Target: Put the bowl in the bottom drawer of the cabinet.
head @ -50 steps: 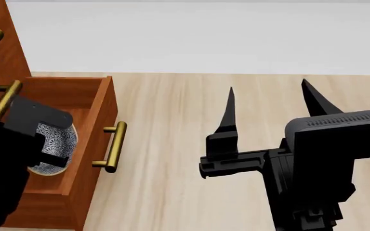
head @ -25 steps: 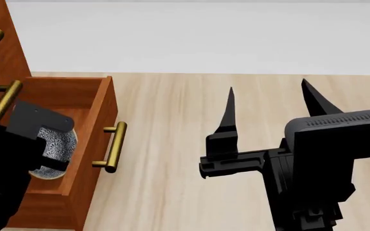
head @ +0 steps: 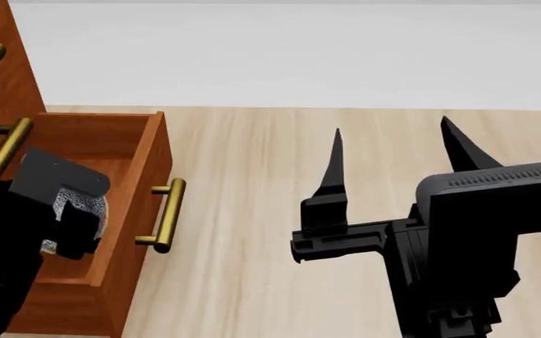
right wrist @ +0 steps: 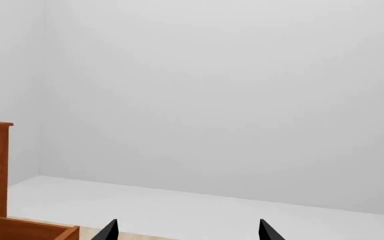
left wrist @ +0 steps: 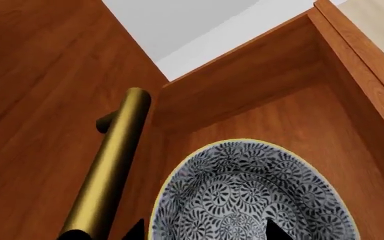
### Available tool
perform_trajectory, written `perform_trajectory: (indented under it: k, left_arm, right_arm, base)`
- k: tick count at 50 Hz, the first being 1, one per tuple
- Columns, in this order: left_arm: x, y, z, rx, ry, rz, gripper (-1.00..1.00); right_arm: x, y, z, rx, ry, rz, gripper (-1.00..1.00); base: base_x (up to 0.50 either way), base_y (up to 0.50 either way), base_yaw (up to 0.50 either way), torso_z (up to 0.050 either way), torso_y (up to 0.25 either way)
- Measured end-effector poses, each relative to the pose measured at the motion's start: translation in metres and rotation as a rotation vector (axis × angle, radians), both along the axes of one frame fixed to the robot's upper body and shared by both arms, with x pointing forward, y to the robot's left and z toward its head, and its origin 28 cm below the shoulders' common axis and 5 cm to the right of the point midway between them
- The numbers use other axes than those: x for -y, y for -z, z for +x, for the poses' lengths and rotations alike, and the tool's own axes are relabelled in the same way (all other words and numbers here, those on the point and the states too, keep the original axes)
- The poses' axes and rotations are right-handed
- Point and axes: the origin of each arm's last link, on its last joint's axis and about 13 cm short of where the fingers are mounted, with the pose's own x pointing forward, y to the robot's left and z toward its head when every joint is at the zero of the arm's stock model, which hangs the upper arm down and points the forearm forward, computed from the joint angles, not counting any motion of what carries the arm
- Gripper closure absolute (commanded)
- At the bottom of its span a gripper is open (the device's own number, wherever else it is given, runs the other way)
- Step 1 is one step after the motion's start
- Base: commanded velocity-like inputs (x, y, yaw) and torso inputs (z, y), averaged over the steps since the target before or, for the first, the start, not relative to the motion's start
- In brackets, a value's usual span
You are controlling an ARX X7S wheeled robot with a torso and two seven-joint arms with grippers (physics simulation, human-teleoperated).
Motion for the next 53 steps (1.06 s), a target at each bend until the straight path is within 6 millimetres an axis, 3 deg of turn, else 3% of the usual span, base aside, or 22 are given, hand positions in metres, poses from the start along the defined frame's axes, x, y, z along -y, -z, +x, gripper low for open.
perform_trajectory:
  k: [23, 53]
  left_arm:
    - [-0.003, -0.006, -0.004, -0.018, 0.044, -0.017, -1.00]
    - [0.001, -0.013, -0.029, 0.003, 0.045, -0.076, -1.00]
  right_arm:
    - [0.000, -0.001, -0.001, 0.004, -0.002, 0.000, -1.00]
    - [-0.001, 0.000, -0.002, 0.006, -0.007, -0.003, -1.00]
  base:
    - [0.00, 0.00, 0.00, 0.000, 0.001]
    - [0.00, 0.00, 0.00, 0.001, 0.005]
